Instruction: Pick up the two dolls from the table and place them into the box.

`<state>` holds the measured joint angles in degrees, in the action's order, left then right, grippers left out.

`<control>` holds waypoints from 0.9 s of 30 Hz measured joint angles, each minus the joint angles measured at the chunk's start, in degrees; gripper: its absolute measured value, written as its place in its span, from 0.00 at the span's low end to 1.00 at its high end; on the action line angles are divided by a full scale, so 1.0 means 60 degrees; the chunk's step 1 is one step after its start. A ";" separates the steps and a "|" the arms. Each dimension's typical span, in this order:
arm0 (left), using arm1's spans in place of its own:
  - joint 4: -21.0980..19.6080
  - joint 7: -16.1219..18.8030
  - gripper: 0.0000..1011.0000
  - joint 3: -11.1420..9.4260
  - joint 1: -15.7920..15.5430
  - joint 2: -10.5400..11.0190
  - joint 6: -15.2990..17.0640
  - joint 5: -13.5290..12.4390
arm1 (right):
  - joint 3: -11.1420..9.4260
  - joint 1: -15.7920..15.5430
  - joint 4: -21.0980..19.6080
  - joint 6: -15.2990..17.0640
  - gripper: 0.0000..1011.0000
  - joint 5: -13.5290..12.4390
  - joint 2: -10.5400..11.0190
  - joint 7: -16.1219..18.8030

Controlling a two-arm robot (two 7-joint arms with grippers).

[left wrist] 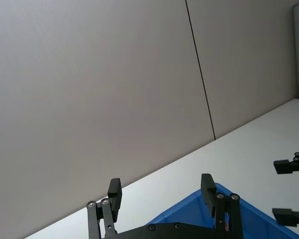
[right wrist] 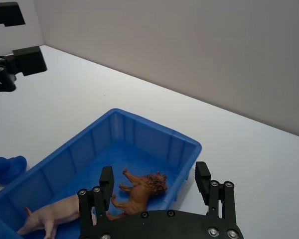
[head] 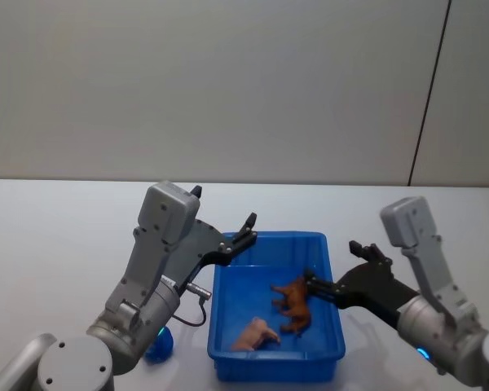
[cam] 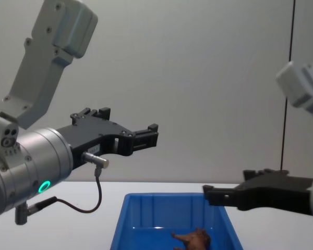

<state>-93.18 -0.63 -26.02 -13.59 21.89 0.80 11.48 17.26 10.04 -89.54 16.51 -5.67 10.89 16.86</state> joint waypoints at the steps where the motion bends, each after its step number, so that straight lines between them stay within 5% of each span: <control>1: 0.0001 0.0001 0.99 0.0000 0.0000 0.0000 -0.0001 0.0000 | -0.0060 -0.0057 -0.0040 -0.0056 0.99 -0.0071 0.0080 -0.0005; 15: -0.0079 0.0000 0.99 0.0025 0.0072 0.0081 0.0070 -0.0018 | -0.0470 -0.0468 -0.0280 -0.0544 0.99 -0.0436 0.0654 -0.0059; 27: -0.1098 0.0345 0.99 0.0261 0.0951 0.1008 0.0870 0.0286 | -0.0595 -0.0604 -0.0354 -0.0709 0.99 -0.0543 0.0842 -0.0078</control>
<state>-99.76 1.44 -24.46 -7.88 27.94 6.01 13.20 13.69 6.42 -91.66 12.26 -8.93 15.94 16.39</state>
